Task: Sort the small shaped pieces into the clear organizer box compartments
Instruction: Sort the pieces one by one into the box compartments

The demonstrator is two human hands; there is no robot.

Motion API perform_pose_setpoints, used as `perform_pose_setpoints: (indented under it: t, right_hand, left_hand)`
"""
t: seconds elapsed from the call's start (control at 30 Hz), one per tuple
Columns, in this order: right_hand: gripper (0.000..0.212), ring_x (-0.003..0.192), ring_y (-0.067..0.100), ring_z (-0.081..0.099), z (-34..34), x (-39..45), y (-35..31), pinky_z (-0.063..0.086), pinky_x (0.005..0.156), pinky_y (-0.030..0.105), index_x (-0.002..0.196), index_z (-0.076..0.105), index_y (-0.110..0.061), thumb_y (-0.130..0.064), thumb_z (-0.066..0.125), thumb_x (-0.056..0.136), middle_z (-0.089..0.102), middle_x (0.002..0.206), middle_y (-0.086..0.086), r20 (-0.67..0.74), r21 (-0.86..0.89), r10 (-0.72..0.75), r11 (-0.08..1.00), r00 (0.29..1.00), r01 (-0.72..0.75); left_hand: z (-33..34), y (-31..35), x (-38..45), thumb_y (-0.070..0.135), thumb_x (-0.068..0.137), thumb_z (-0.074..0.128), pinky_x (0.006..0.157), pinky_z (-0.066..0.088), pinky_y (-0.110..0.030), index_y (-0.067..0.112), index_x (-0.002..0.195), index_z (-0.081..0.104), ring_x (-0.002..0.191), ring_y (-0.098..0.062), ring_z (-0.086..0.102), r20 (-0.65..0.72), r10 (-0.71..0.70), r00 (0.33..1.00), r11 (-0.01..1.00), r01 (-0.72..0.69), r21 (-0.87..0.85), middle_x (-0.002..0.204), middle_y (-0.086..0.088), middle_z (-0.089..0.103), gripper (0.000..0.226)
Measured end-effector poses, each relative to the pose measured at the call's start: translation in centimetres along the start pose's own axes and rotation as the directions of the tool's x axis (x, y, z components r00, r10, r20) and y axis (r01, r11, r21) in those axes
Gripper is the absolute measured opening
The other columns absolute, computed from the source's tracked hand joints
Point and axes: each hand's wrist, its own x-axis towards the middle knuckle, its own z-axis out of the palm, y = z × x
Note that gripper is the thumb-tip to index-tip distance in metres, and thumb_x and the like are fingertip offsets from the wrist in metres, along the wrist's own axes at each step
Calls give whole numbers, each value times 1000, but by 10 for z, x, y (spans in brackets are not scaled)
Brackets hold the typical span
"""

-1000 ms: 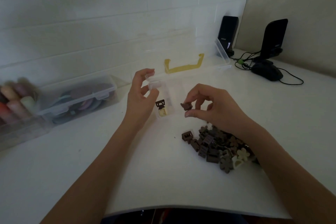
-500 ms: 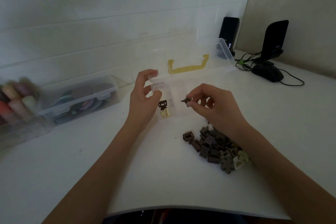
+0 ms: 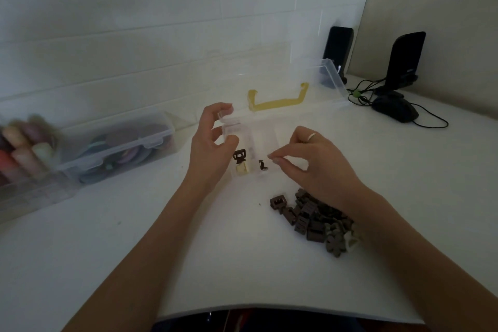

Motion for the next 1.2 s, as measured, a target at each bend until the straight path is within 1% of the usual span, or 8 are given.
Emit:
perform_pose_setpoints:
  t: [0.1, 0.17, 0.33, 0.5, 0.73, 1.0, 1.1, 1.2]
  right_hand:
    - [7, 49, 9, 39, -19, 1, -1, 34, 51, 18, 81, 74, -24, -30, 71, 79, 49, 56, -5, 164, 286, 23, 956, 986, -70]
    - [9, 42, 8, 33, -24, 0, 0, 30, 47, 21, 81, 74, -26, -34, 73, 75, 44, 46, -6, 350, 337, 2, 933, 937, -128]
    - [30, 43, 8, 42, -15, -2, 2, 28, 48, 19, 98, 72, -37, -53, 68, 73, 44, 42, -7, 514, 48, 65, 993, 855, -105]
    - [20, 47, 5, 45, -15, -2, 0, 30, 48, 22, 86, 74, -32, -48, 65, 78, 42, 44, -7, 544, -2, 59, 998, 837, -69]
    - [7, 49, 7, 47, -14, 0, -5, 33, 47, 16, 77, 73, -30, -37, 71, 77, 54, 53, -13, 362, 162, 22, 983, 932, -86]
    - [7, 70, 7, 63, -8, 4, -14, 41, 55, 5, 84, 73, -21, -17, 73, 78, 69, 73, -13, -81, 349, 105, 935, 991, -70]
    - [5, 72, 5, 63, -5, 15, -22, 41, 59, 6, 84, 72, -19, -17, 71, 79, 71, 74, -9, -119, 264, 76, 964, 990, -42]
    - [5, 72, 11, 61, 1, 29, -33, 47, 60, 24, 85, 67, -19, -22, 63, 84, 68, 78, -5, -8, -69, 10, 998, 1000, -11]
  left_hand:
    - [-5, -5, 5, 4, 74, 49, 92, 53, -47, 31, 115, 52, 98, -8, 63, -42, -69, 997, 996, 67, -58, 118, 16, 59, 49]
    - [-7, -8, 8, -6, 78, 50, 92, 52, -47, 29, 116, 53, 89, -2, 64, -48, -134, 990, 982, 127, -139, 119, 12, 59, 51]
    - [-13, -16, 12, 0, 64, 54, 82, 51, -37, 41, 112, 56, 109, -16, 58, 19, -245, 969, 933, 240, -267, 126, 8, 54, 62]
    - [-16, -24, 14, -2, 63, 57, 84, 49, -38, 44, 113, 55, 128, -30, 48, 76, -261, 962, 899, 271, -344, 128, 10, 51, 68]
    - [-14, -22, 15, -1, 62, 63, 94, 50, -44, 39, 130, 47, 119, -28, 57, 169, -306, 937, 872, 347, -346, 131, -2, 54, 80]
    - [-2, -12, 7, 21, 71, 75, 85, 53, -38, 36, 127, 46, 91, -20, 69, 219, -251, 943, 898, 311, -312, 91, -2, 75, 64]
    - [2, -12, 4, 28, 79, 64, 82, 54, -32, 36, 129, 43, 90, -15, 67, 237, -228, 944, 915, 291, -279, 87, 5, 75, 55]
    - [0, -11, 2, 30, 89, 55, 89, 52, -35, 36, 134, 39, 96, -10, 67, 258, -211, 943, 937, 270, -221, 90, 12, 74, 48]
